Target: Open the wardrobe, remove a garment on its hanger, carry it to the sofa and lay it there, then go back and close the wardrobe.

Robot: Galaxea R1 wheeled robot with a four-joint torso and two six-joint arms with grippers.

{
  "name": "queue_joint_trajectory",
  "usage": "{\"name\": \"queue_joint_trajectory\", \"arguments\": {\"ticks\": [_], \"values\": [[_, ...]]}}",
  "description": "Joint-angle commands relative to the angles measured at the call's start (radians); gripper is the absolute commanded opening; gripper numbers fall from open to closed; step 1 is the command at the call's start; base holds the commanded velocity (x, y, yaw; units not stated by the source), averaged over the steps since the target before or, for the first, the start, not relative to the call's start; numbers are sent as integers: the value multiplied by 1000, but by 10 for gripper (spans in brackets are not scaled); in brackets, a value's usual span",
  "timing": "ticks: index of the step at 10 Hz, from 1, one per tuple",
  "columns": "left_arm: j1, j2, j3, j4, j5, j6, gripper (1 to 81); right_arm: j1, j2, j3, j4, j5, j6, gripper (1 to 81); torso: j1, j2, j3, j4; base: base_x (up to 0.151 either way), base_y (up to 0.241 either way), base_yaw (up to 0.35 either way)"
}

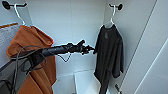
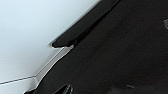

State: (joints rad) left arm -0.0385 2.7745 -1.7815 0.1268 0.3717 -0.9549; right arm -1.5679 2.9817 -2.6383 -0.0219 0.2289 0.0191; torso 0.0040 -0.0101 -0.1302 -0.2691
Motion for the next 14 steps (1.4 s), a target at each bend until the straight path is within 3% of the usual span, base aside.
{"name": "queue_joint_trajectory", "arguments": {"ticks": [1,9,14], "values": [[-273,28,5,-122,-108,-53,811,27,-2,23,8,-49,1,811,0,0,0,0,0,0,0],[-456,125,-125,-165,-154,-172,811,27,4,22,5,-52,1,811,1,0,0,0,0,0,0],[-470,159,-160,-165,-287,-339,811,25,9,20,6,-51,2,811,1,0,0,0,0,0,0]]}}
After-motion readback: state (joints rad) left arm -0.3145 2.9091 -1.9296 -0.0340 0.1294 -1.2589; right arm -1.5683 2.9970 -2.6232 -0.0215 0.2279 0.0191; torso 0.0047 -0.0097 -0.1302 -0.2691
